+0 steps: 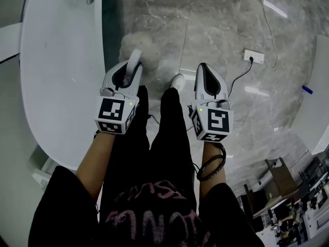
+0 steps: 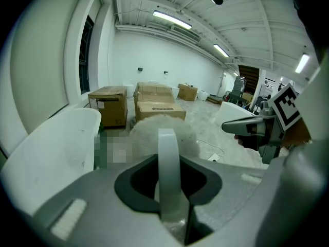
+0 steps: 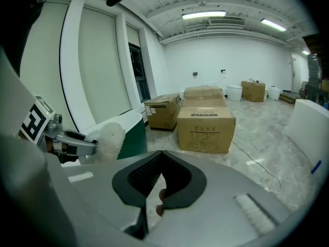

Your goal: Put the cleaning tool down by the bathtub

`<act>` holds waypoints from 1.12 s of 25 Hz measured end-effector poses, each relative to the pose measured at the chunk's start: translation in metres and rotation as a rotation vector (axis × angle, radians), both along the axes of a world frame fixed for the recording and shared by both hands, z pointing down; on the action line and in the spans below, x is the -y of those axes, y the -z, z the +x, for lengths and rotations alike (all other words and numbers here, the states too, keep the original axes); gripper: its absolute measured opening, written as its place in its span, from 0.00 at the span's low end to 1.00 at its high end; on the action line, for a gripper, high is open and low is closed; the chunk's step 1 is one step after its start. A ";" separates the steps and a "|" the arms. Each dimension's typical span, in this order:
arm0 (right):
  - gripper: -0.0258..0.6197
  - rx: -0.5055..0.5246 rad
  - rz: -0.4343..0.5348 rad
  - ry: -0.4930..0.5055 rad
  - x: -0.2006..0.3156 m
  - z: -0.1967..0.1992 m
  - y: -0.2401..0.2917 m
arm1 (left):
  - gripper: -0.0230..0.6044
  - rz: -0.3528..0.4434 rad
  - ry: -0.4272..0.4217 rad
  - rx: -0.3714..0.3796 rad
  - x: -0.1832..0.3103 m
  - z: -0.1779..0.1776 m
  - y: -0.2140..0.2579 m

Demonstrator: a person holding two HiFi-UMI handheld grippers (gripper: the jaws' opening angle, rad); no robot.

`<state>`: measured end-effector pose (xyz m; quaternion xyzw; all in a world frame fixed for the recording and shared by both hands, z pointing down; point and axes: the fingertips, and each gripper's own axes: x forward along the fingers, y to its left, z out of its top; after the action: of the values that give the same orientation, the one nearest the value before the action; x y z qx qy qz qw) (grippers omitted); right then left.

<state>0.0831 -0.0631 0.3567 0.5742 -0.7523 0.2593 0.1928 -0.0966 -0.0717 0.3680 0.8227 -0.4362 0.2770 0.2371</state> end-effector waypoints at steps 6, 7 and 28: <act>0.08 0.006 -0.045 -0.019 0.000 0.006 -0.035 | 0.17 -0.035 -0.008 0.012 -0.001 0.003 -0.036; 0.08 0.008 -0.050 -0.022 0.001 0.007 -0.040 | 0.17 -0.041 -0.007 0.017 -0.002 0.004 -0.042; 0.08 0.041 -0.102 -0.035 0.001 0.018 -0.135 | 0.17 -0.105 0.033 0.047 -0.004 0.008 -0.147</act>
<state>0.1007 -0.0636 0.4918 0.5711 -0.7317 0.3125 0.2019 -0.0885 -0.0677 0.5155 0.7951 -0.4400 0.3149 0.2741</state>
